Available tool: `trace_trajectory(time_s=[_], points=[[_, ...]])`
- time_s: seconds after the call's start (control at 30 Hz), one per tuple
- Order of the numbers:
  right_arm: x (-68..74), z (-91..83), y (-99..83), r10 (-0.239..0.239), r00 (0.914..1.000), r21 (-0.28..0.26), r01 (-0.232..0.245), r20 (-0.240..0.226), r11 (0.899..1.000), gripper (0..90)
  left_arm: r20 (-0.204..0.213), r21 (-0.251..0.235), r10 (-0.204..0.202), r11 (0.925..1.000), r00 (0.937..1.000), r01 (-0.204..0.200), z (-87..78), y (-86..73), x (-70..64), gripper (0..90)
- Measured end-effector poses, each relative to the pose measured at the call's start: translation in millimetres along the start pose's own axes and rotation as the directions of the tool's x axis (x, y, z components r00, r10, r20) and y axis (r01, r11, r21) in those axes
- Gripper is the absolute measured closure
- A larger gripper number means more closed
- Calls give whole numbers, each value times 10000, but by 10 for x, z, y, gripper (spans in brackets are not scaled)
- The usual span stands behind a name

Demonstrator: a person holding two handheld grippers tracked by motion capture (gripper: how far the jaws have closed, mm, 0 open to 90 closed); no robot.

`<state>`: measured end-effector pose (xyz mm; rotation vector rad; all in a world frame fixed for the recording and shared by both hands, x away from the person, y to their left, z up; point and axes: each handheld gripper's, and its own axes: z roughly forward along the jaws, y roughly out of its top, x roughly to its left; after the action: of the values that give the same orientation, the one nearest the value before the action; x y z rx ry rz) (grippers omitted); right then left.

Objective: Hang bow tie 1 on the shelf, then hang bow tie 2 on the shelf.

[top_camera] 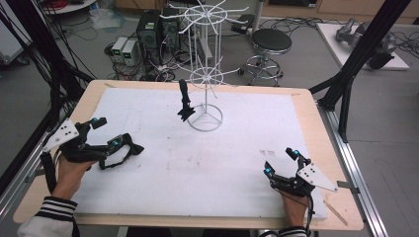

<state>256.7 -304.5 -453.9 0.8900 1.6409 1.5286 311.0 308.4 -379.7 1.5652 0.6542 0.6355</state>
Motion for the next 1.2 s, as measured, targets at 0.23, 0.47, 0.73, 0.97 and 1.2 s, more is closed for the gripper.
trace_trajectory(time_s=[0.23, 0.47, 0.73, 0.97, 1.2], points=[[6, -7, -1, 89, 10000, -9, -89, 2, 10000, 109, -5, 54, 42, 10000, 10000, -42, 6, 22, 17, 129], [-3, 0, 0, -36, 10000, -18, 36, 10, 10000, 109, -19, 154, 105, 9998, 9999, -105, -12, 51, 38, 129], [2, 1, 0, -36, 10000, 16, 36, 14, 10000, 109, 38, 385, 209, 9990, 9998, -210, -13, 77, 76, 130], [2, 1, 0, 5, 10000, 35, -5, 4, 10000, 109, 292, 1064, 389, 9934, 9988, -418, 34, 124, 162, 130], [5, 7, 3, -42, 10000, 55, 42, 5, 10000, 109, 707, 1941, 691, 9776, 9951, -817, 120, 190, 247, 131]])
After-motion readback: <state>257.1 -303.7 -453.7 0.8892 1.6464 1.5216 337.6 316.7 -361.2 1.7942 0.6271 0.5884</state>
